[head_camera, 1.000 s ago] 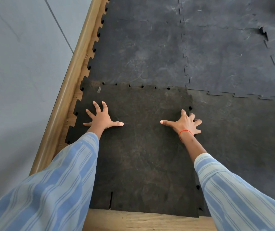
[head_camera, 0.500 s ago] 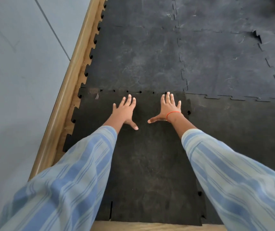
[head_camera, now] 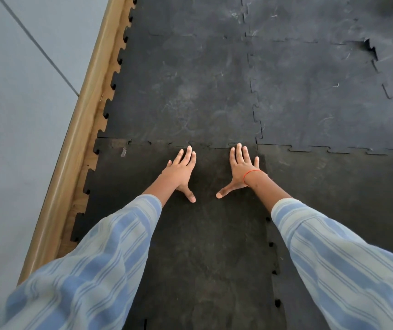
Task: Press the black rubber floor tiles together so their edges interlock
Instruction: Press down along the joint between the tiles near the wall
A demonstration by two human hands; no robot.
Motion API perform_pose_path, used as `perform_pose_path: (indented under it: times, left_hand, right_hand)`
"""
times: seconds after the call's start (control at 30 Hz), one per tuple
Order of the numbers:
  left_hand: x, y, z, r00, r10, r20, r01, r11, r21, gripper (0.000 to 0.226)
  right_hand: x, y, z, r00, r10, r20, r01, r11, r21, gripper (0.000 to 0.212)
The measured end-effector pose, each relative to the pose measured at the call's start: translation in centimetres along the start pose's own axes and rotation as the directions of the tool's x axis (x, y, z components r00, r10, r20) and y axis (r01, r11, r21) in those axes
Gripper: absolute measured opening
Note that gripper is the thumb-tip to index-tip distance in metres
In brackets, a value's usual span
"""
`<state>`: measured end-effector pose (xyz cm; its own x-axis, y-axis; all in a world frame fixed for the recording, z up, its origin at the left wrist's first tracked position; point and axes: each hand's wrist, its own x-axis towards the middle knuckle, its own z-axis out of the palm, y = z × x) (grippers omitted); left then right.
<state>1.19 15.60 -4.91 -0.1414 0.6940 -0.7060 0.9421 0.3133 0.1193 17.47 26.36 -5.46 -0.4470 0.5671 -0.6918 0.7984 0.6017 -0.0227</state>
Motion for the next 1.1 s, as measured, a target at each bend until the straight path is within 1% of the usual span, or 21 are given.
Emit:
perform_pose_path:
  times: [0.13,0.27,0.33,0.4,0.5,0.67,0.73,0.77,0.83,0.9,0.93,0.97,1.0,1.03,1.07,1.1]
  left_hand:
    - [-0.1,0.1,-0.1,0.999,-0.011,0.03,0.011,1.0,0.005,0.145]
    - [-0.2,0.2,-0.1,0.999,-0.032,0.013,0.032,0.999,0.006,0.145]
    - [-0.3,0.3,0.0,0.999,-0.032,0.001,0.032,0.999,0.005,0.144]
    - [-0.2,0.3,0.1,1.0,-0.026,-0.018,0.026,1.0,0.013,0.144]
    - [-0.1,0.2,0.4,0.999,-0.019,-0.039,0.019,1.0,0.001,0.143]
    - [-0.3,0.2,0.5,0.997,-0.037,-0.072,0.037,0.999,-0.001,0.142]
    - [-0.9,-0.1,1.1,0.989,-0.101,-0.106,0.099,0.995,-0.023,0.144]
    - [-1.3,-0.6,1.5,0.98,-0.159,-0.122,0.152,0.987,-0.059,0.146]
    - [-2.6,-2.5,2.4,0.959,-0.261,-0.112,0.244,0.959,-0.146,0.149]
    - [-3.5,-4.7,2.9,0.948,-0.302,-0.097,0.284,0.945,-0.164,0.149]
    - [-3.6,-5.6,2.9,0.948,-0.305,-0.088,0.289,0.944,-0.158,0.149]
    - [-3.5,-6.2,2.7,0.95,-0.301,-0.081,0.286,0.946,-0.155,0.149]
    - [-3.3,-6.6,2.6,0.953,-0.294,-0.078,0.279,0.948,-0.154,0.149]
    - [-3.0,-6.9,2.6,0.955,-0.287,-0.079,0.272,0.949,-0.157,0.149]
    - [-2.8,-7.0,2.6,0.958,-0.277,-0.08,0.262,0.952,-0.16,0.149]
    - [-2.7,-7.2,2.6,0.961,-0.265,-0.078,0.25,0.955,-0.16,0.149]
  right_hand:
    - [-0.9,0.2,0.1,0.998,0.0,-0.059,0.005,0.997,0.082,0.159]
    - [-3.2,0.1,2.4,0.971,0.201,-0.127,-0.173,0.964,0.2,0.155]
    - [-4.1,-0.1,3.7,0.971,0.204,-0.125,-0.174,0.96,0.218,0.152]
    - [-4.1,0.1,4.0,0.977,0.187,-0.101,-0.165,0.967,0.192,0.157]
    - [-3.4,0.4,3.4,0.985,0.174,-0.017,-0.171,0.978,0.116,0.165]
    - [-3.2,0.5,2.7,0.979,0.188,0.074,-0.191,0.981,0.029,0.165]
    - [-3.2,0.2,2.4,0.97,0.224,0.097,-0.224,0.974,-0.014,0.166]
    - [-3.2,-0.1,2.1,0.962,0.251,0.11,-0.248,0.968,-0.045,0.167]
    - [-3.4,-0.8,1.2,0.94,0.307,0.151,-0.296,0.951,-0.092,0.166]
    - [-3.3,-1.8,0.7,0.939,0.319,0.124,-0.312,0.947,-0.073,0.162]
    - [-3.1,-2.7,0.7,0.961,0.264,0.075,-0.261,0.964,-0.053,0.159]
    - [-2.7,-4.0,0.8,0.987,0.16,0.009,-0.159,0.986,-0.041,0.153]
    - [-2.4,-5.9,0.8,0.998,0.023,-0.058,-0.026,0.999,-0.048,0.147]
    - [-2.1,-8.0,0.7,0.989,-0.109,-0.097,0.103,0.993,-0.064,0.14]
    - [-1.7,-10.1,0.6,0.973,-0.206,-0.102,0.2,0.977,-0.072,0.134]
    - [-1.2,-12.2,0.1,0.959,-0.269,-0.088,0.264,0.962,-0.073,0.129]
